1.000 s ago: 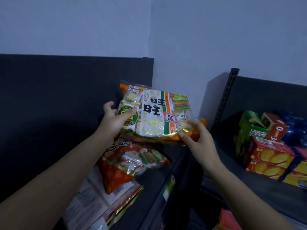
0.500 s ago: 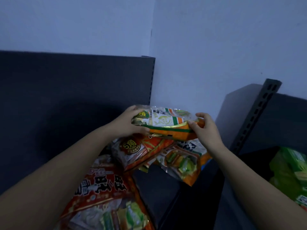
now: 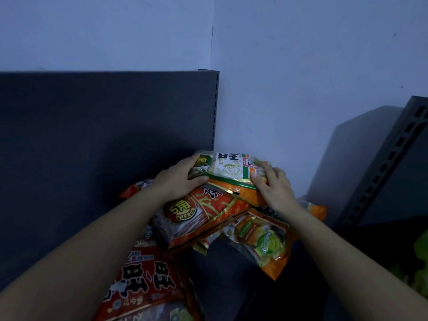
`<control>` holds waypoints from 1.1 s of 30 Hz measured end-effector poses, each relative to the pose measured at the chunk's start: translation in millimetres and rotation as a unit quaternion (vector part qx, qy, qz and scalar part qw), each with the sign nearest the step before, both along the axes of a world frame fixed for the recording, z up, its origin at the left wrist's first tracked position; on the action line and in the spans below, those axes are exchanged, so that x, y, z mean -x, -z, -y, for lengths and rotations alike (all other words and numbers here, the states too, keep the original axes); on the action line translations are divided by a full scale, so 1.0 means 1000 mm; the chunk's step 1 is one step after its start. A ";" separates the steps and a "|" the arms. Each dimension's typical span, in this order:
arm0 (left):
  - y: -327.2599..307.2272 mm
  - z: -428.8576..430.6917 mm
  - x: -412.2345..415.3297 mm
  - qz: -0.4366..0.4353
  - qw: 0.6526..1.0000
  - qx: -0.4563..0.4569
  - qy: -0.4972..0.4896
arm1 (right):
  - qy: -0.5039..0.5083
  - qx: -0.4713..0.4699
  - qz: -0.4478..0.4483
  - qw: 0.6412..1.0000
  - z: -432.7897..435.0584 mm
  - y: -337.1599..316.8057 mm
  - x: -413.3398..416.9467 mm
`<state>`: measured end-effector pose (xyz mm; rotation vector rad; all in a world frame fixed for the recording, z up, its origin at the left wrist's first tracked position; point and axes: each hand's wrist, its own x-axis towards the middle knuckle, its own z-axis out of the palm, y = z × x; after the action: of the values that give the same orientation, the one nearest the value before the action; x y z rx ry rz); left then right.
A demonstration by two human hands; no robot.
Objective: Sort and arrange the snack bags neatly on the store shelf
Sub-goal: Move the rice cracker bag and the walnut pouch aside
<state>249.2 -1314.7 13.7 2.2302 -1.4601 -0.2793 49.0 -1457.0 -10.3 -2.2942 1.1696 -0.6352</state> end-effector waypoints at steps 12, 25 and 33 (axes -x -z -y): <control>-0.014 -0.052 0.050 0.203 0.970 0.094 0.093 | 0.110 -0.061 0.245 0.961 -0.041 0.001 0.071; 0.068 -0.018 0.188 0.339 0.914 -0.009 0.223 | 0.184 -0.259 0.229 0.920 -0.082 0.056 0.115; 0.067 0.018 0.160 0.399 0.886 0.112 0.208 | 0.138 -0.345 0.227 0.900 -0.081 0.062 0.107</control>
<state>89.6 -1332.7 -53.4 1.8826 -2.2426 0.7420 -58.2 -1376.4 -72.5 -1.3141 1.2328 -0.6699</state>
